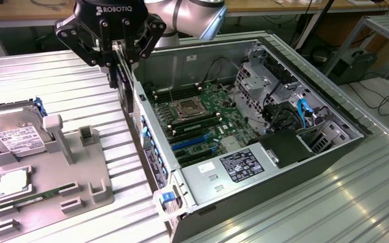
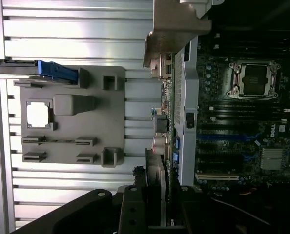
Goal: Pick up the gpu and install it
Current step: 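Pick up the gpu and move the gpu toward the slot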
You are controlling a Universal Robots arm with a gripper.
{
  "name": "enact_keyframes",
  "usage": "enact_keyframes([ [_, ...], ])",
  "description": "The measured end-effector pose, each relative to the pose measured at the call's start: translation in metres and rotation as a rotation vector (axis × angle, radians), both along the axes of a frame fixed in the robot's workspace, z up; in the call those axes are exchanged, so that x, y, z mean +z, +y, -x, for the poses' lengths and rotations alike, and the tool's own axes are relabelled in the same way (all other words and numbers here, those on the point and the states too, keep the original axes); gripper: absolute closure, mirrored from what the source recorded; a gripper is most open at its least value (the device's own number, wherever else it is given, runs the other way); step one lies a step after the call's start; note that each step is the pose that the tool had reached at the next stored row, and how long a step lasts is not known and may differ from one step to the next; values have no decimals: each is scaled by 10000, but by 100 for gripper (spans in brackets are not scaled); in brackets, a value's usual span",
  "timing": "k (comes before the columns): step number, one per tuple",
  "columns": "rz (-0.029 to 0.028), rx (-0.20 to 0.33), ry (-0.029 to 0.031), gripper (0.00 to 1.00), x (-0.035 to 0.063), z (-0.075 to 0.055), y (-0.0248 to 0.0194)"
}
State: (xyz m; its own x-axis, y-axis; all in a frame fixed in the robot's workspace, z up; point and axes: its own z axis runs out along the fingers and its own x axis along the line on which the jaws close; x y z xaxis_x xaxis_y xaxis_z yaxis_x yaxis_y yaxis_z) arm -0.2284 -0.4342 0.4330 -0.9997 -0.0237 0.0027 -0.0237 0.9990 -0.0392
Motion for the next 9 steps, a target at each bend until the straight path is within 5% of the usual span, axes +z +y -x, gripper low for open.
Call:
enact_keyframes([
  [4, 0, -20, -77, 72, -11, -42, 0],
  [9, 0, -31, -91, 72, -16, -118, 2],
])
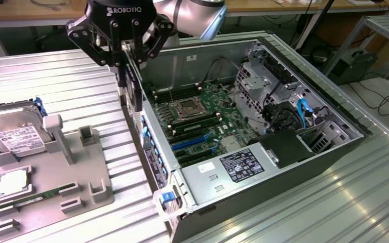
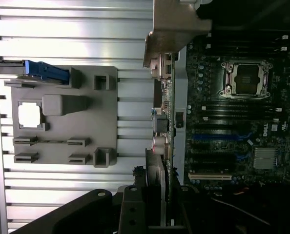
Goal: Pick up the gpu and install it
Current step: 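Pick up the gpu and move the gpu toward the slot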
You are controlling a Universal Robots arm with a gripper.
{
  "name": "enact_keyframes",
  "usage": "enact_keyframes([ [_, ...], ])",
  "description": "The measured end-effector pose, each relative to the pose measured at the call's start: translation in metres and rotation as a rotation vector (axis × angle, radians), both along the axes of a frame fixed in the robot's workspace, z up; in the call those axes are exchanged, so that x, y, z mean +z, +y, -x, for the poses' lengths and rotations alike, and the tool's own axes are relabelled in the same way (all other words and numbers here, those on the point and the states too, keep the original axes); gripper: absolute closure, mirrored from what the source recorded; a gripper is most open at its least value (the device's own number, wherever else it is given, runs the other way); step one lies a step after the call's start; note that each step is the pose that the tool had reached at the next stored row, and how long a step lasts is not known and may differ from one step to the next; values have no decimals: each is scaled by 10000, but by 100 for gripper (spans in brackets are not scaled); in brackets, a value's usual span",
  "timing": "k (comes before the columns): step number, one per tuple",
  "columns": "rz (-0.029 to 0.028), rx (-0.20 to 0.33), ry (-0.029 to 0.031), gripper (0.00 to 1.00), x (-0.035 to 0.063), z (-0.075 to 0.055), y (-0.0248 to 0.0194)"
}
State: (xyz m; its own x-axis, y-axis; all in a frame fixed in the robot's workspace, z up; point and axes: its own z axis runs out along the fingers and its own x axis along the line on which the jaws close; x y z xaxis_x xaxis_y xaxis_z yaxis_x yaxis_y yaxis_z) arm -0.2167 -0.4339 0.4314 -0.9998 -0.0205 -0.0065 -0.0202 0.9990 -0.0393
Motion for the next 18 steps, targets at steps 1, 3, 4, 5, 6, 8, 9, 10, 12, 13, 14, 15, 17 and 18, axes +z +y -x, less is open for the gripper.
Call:
enact_keyframes([
  [1, 0, -6, 0, 72, 0, -22, 1],
  [3, 1, -22, 1, 72, -1, -66, 2],
  [4, 0, -27, 1, 72, -2, -90, 4],
  [5, 0, -32, 1, 72, -3, -109, 5],
  [6, 0, -35, 1, 72, -3, -127, 6],
  [8, 2, -41, 1, 72, -4, -163, 8],
  [9, 3, -45, 1, 72, -5, -178, 9],
  [10, 5, -49, 1, 72, -6, -197, 11],
  [12, 9, -56, 1, 72, -6, -238, 14],
  [13, 10, -59, 1, 72, -7, -261, 16],
  [14, 10, -61, 0, 72, -7, -283, 17],
  [15, 11, -65, 1, 72, -7, -303, 18],
  [17, 11, -66, 1, 72, -9, -353, 22],
  [18, 10, -66, 0, 72, -10, -380, 23],
])
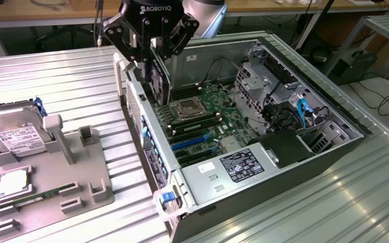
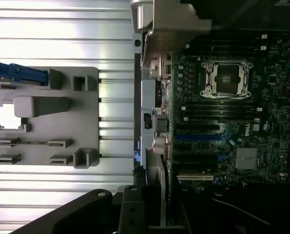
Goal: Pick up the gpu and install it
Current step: 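Pick up the gpu and move the gpu toward the slot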
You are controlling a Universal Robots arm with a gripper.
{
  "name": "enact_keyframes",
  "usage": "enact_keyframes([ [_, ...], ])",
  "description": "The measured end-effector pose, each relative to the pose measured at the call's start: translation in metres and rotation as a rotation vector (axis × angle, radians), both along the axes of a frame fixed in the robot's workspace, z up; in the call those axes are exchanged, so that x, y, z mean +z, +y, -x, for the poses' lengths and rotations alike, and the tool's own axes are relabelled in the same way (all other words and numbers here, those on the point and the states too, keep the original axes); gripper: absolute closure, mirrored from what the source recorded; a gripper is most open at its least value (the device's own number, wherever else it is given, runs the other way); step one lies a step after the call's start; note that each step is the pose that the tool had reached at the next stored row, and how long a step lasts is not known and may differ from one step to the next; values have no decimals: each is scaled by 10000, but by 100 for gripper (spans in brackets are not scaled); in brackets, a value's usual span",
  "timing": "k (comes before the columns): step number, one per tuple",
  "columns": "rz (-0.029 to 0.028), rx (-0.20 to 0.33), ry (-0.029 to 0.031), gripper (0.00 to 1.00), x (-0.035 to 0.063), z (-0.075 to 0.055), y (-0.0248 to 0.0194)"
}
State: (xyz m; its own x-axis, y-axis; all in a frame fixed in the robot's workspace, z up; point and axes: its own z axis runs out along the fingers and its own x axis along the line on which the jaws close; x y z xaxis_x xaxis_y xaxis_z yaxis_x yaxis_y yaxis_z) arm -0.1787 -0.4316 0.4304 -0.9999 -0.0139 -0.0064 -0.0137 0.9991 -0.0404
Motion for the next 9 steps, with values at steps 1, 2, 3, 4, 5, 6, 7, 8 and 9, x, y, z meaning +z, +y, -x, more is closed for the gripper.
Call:
enact_keyframes([
  [1, 0, -1, 0, 72, 0, -23, 1],
  [2, 1, -1, 0, 72, -1, -46, 2],
  [3, 2, -2, 1, 72, -1, -68, 3],
  [4, 1, -3, 0, 72, -2, -90, 4],
  [5, 2, -4, 1, 72, -2, -112, 5],
  [6, 2, -5, 1, 72, -3, -136, 6],
  [7, 2, -6, 1, 72, -3, -156, 7],
  [8, 2, -7, 0, 72, -4, -178, 7],
  [9, 2, -8, 0, 72, -5, -200, 8],
])
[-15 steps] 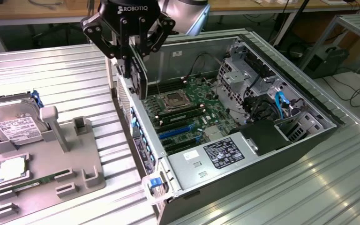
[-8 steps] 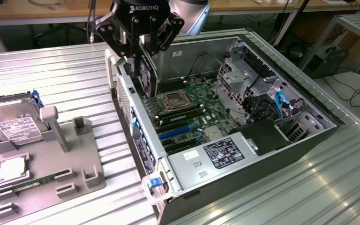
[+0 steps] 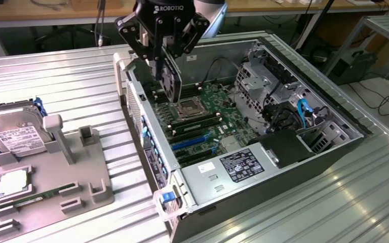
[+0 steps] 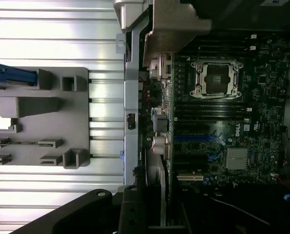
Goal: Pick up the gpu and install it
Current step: 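Pick up the gpu and move the gpu toward the slot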
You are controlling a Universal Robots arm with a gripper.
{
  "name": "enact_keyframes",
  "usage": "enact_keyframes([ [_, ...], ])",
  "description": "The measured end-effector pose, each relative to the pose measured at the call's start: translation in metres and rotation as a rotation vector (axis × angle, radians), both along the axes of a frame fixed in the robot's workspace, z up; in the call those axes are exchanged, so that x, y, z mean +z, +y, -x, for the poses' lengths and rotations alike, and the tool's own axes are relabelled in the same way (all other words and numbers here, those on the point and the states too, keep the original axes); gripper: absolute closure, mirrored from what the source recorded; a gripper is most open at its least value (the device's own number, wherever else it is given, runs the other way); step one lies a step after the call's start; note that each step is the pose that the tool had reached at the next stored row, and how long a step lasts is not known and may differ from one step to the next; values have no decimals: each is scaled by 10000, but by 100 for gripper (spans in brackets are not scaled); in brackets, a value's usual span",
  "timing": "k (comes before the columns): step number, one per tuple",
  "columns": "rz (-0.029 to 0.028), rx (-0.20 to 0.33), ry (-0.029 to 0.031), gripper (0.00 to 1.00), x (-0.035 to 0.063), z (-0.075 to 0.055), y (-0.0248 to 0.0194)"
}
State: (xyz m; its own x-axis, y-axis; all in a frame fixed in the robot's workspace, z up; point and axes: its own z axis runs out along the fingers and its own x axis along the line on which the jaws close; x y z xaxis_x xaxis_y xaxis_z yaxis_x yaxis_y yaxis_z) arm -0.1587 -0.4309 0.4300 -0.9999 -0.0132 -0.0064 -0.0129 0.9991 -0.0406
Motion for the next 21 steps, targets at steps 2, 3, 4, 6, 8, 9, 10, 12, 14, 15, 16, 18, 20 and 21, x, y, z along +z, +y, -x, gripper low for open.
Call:
enact_keyframes([
  [2, 0, -3, 0, 72, -2, -55, 1],
  [3, 0, -5, 1, 72, -2, -80, 2],
  [4, 0, -6, 0, 72, -3, -102, 2],
  [6, 1, -7, 0, 72, -4, -151, 4],
  [8, 2, -10, 1, 72, -5, -197, 5],
  [9, 1, -11, 1, 72, -6, -222, 6],
  [10, 2, -13, 0, 72, -6, -246, 6],
  [12, 2, -16, 1, 72, -7, -295, 7],
  [14, 3, -15, 1, 72, -9, -350, 8],
  [15, 2, -16, 0, 72, -9, -375, 9],
  [16, 2, -17, 0, 72, -10, -409, 9],
  [18, 2, -19, 0, 72, -12, -456, 10],
  [20, 2, -21, 0, 72, -14, -508, 10],
  [21, 3, -22, 0, 72, -15, -529, 11],
])
